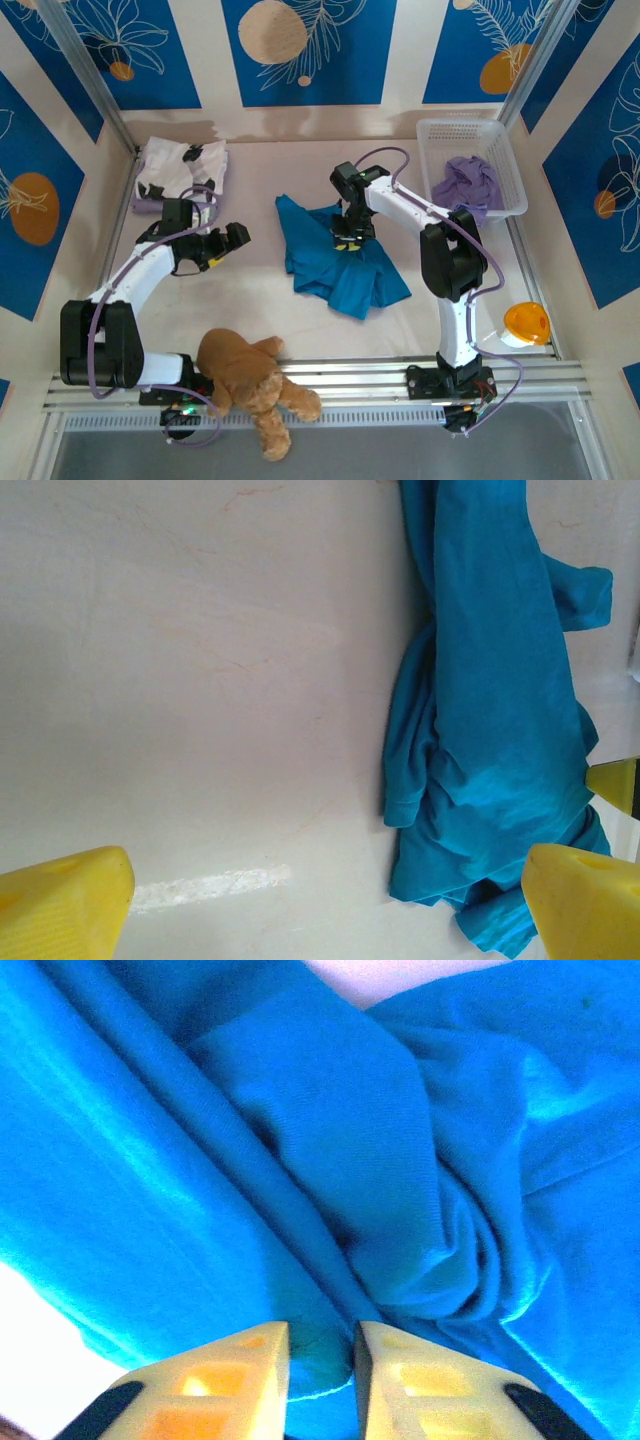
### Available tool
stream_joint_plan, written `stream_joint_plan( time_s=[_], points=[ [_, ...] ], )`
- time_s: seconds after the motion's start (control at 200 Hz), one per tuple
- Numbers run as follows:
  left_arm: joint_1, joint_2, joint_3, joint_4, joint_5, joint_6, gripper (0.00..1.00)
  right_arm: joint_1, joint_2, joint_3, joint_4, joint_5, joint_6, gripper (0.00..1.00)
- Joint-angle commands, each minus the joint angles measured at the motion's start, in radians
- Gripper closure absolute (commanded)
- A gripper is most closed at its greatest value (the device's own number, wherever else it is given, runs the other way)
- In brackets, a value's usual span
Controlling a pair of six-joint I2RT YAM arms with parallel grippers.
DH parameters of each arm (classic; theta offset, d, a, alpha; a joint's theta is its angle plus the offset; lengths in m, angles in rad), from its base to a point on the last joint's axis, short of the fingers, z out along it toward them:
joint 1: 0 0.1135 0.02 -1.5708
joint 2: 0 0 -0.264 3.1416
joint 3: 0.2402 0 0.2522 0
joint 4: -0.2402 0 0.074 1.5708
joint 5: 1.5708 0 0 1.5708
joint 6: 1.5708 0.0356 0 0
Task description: Fold and stack the t-shirts
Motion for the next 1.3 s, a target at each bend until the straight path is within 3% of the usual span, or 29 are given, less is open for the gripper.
stream_joint_plan(
  time_s=[0.0,0.105,0.235,0.345,0.49,0.69,0.895,0.92,0.965,1.005,1.165,1.295],
  points=[
    [-0.013,0.012,0.009,0.006,-0.004,-0.005,0.01,0.003,0.007,-0.008,-0.009,-0.051,-0.005,0.76],
    [-0.012,0.013,0.011,0.004,-0.006,-0.004,0.01,0.004,0.003,-0.011,-0.005,-0.059,-0.006,0.79],
    [-0.013,0.009,0.017,-0.004,-0.009,0.001,0.01,0.010,-0.009,-0.006,-0.004,-0.075,-0.003,1.00],
    [-0.011,-0.004,0.047,-0.038,-0.044,0.031,0.01,0.053,-0.057,0.009,0.006,-0.096,0.017,1.00],
    [0.006,-0.008,0.114,-0.096,-0.075,0.074,0.01,0.164,-0.099,0.039,0.067,-0.242,0.099,1.00],
    [0.073,-0.003,0.155,-0.153,-0.068,0.093,0.01,0.370,0.000,0.181,0.119,-0.341,0.182,1.00],
    [0.102,0.006,0.143,-0.158,-0.028,0.105,0.01,0.444,0.057,0.261,0.103,-0.296,0.196,1.00],
    [0.102,0.014,0.140,-0.150,-0.017,0.101,0.01,0.443,0.058,0.259,0.106,-0.311,0.193,0.92],
    [0.102,0.030,0.136,-0.139,-0.002,0.090,0.01,0.441,0.059,0.263,0.097,-0.322,0.186,0.69],
    [0.101,0.045,0.135,-0.133,0.006,0.080,0.01,0.440,0.050,0.262,0.083,-0.306,0.185,0.61],
    [0.082,0.106,0.142,-0.103,0.010,0.081,0.07,0.406,-0.074,0.150,0.079,-0.232,0.197,0.55],
    [0.003,0.180,0.184,-0.121,-0.032,0.112,0.12,0.340,-0.191,0.005,0.030,-0.129,0.206,0.54]
  ],
)
